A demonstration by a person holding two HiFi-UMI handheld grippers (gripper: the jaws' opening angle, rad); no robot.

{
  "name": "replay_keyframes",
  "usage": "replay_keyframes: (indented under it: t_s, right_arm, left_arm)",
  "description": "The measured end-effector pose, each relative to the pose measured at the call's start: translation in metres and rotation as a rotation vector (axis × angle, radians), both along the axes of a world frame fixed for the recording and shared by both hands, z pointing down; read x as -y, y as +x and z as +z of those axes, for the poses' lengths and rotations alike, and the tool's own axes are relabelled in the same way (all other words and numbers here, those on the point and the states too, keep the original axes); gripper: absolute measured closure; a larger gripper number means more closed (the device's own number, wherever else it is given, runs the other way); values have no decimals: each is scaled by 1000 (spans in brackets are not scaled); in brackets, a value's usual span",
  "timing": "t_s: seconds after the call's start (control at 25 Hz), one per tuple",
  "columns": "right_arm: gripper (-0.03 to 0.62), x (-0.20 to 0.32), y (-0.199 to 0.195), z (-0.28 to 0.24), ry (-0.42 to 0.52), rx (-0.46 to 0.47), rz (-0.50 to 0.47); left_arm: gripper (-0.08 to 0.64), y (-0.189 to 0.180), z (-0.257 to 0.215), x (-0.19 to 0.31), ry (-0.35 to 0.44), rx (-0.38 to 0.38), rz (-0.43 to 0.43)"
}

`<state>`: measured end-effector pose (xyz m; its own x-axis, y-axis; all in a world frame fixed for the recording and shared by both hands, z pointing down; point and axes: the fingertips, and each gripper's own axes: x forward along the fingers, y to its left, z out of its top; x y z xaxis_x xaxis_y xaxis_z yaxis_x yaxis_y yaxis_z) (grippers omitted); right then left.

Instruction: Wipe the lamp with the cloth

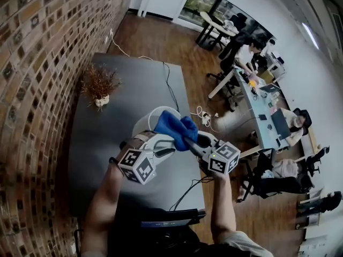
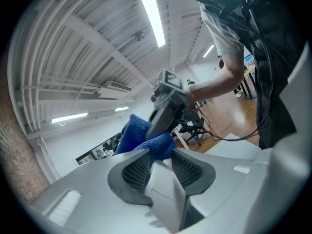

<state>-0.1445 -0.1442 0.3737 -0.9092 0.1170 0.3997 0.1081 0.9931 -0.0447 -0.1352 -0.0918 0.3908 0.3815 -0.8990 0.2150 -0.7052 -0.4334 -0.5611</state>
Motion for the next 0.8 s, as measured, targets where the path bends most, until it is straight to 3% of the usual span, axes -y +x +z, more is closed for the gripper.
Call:
replay_keyframes:
  t_s: [0.04,0.12,0.2,0.28,0.36,0.48,0.52,0.56,0.64,0.72,0.8]
  right_arm:
    - [476,-8,6,0,-28,12,-4]
    - [477,-10,9,-20,25,59,18]
    - [479,-16,-4,-61,178,135,-1]
    - [479,-39,-35,-90,336,169,-116]
    - [477,-61,-74,-83,407,118,-245]
    - [477,-73,-120,-26,391,-48,-400]
    - [477,-68,-129,-8,400,-101,-413]
    - [477,-55,-135,2,425,-138,-378]
    - [477,-14,-136,-8,539,-143,-174]
    - [477,20,-120,-44,668,-81,55]
    - [477,22,-93,-77,687,-12,149]
  left_arm:
    - [416,1,0,-1,3,4,3]
    - [414,4,3,-2,6,28,15]
    - [399,7,8,-3,3,64,25]
    - [380,6,10,-2,5,83,24]
    - [380,4,10,-3,15,79,20]
    - [380,3,10,-4,39,62,17]
    - [380,3,10,-4,45,56,13]
    - [380,2,9,-3,50,49,10]
    - [380,2,8,-2,56,38,14]
    - [380,4,6,-2,57,42,27]
    - [380,5,6,-1,63,50,27]
